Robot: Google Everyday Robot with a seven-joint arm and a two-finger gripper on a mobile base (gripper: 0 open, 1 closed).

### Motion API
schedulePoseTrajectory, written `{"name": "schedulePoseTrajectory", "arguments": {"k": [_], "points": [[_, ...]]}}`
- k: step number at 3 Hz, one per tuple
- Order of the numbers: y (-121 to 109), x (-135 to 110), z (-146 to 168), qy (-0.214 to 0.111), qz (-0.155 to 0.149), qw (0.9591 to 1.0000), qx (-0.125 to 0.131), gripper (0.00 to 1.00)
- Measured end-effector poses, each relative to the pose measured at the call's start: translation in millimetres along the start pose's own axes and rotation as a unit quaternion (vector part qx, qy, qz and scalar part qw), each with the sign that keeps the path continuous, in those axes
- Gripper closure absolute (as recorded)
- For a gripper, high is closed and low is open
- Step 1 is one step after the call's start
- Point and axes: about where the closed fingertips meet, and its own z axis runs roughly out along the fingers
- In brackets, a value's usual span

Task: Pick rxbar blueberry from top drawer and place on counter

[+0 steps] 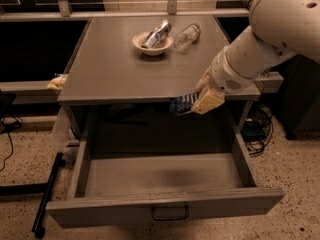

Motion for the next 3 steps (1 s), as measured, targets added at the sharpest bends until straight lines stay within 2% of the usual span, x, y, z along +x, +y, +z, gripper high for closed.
{"name": "schedulePoseTrajectory", "arguments": {"k": [1, 2, 3], "points": [[-25, -1, 2, -0.013, 0.002, 0.9996, 0.023, 1.00], [-64, -11, 5, -0.028, -0.004, 0.9985, 0.046, 1.00], [-104, -24, 19, -0.066, 0.001, 0.9961, 0.058, 1.00]]}}
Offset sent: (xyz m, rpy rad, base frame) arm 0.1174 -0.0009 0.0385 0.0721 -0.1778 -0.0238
